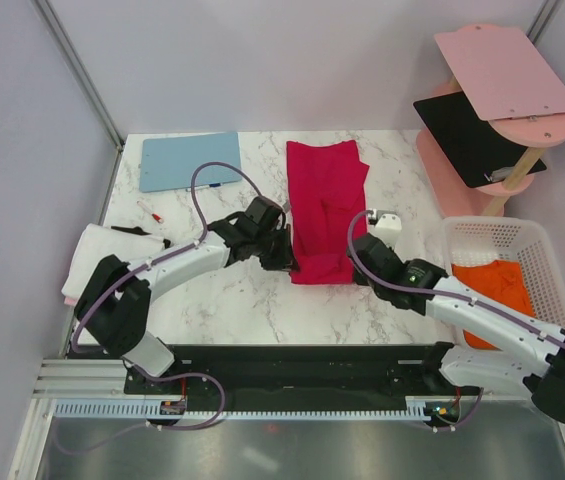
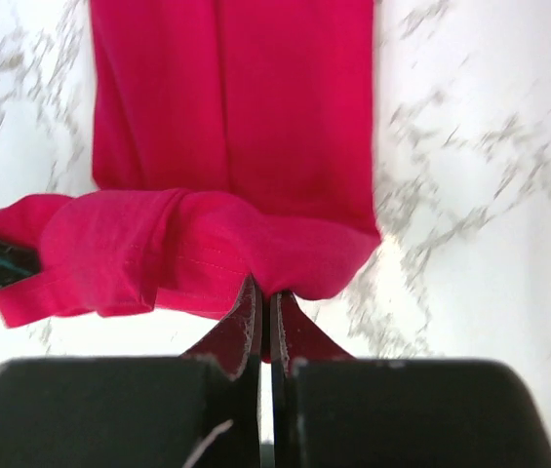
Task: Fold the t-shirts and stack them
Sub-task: Fold the folded rectangular tshirt in 1/3 of the way
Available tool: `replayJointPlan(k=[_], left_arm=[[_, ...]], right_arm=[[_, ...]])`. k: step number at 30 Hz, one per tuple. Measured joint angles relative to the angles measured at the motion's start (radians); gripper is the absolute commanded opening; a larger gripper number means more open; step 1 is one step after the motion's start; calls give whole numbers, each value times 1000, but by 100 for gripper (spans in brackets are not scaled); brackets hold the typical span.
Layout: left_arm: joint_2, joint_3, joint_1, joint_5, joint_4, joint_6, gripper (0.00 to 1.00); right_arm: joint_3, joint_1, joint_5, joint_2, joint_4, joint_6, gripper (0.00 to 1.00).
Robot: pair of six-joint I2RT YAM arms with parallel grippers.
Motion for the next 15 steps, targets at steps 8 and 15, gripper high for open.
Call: replayJointPlan(k=[8,15], left_arm=[[125,134,94,38,-21,61,2],[278,301,132,67,-45,100,2]], right_arm=[[11,-174,-26,138,193,-166,0],[27,-286,-118,322,342,-265,3]])
